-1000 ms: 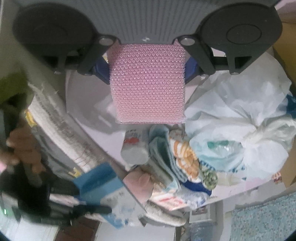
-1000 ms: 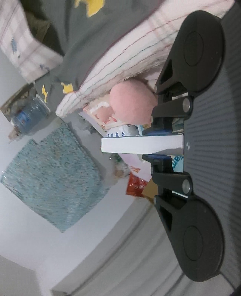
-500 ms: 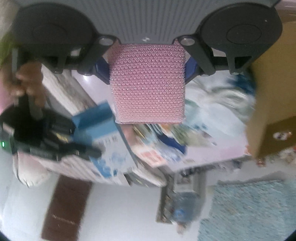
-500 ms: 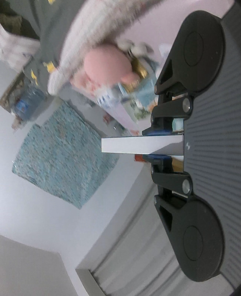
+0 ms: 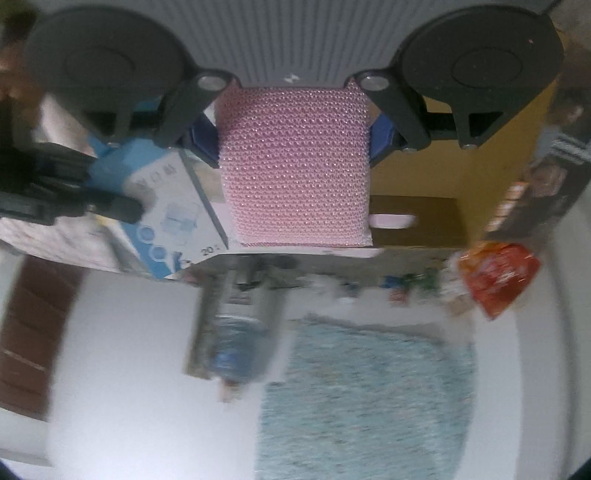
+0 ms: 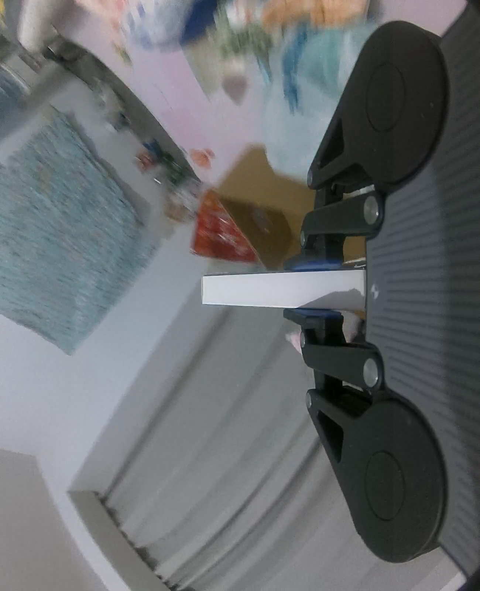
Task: Organize soft objects
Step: 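Carry the pink sponge into the cardboard box and open the left gripper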
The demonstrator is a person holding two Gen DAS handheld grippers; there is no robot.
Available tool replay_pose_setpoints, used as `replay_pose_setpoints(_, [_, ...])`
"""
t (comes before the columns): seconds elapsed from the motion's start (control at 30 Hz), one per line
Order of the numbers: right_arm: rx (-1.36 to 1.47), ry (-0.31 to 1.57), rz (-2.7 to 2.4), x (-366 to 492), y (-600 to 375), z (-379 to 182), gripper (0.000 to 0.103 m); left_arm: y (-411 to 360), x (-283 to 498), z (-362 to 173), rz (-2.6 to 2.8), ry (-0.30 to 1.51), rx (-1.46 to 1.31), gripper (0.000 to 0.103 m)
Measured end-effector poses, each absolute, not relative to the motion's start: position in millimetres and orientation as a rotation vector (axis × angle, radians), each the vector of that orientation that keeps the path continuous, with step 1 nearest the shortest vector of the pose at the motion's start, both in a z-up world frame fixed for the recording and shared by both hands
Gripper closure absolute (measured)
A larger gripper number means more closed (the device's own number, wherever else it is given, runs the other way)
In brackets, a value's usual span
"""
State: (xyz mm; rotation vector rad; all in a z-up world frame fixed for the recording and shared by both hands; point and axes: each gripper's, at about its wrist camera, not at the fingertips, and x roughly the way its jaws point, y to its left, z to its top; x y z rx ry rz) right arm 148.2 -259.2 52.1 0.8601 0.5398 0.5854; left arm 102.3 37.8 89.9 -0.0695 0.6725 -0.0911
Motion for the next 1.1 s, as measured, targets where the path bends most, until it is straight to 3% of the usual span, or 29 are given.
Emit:
replay_pose_setpoints(0.5, [0.728,0.865,0.371,325,-106,38,0.085,138,244,23,0.133,0.851,0.052,0.022])
replay_pose_setpoints(1.1, [0.662,0.946,0.294,365,-102,-3,0.085,153,324,-45,0.2,0.988,0.167,0.019])
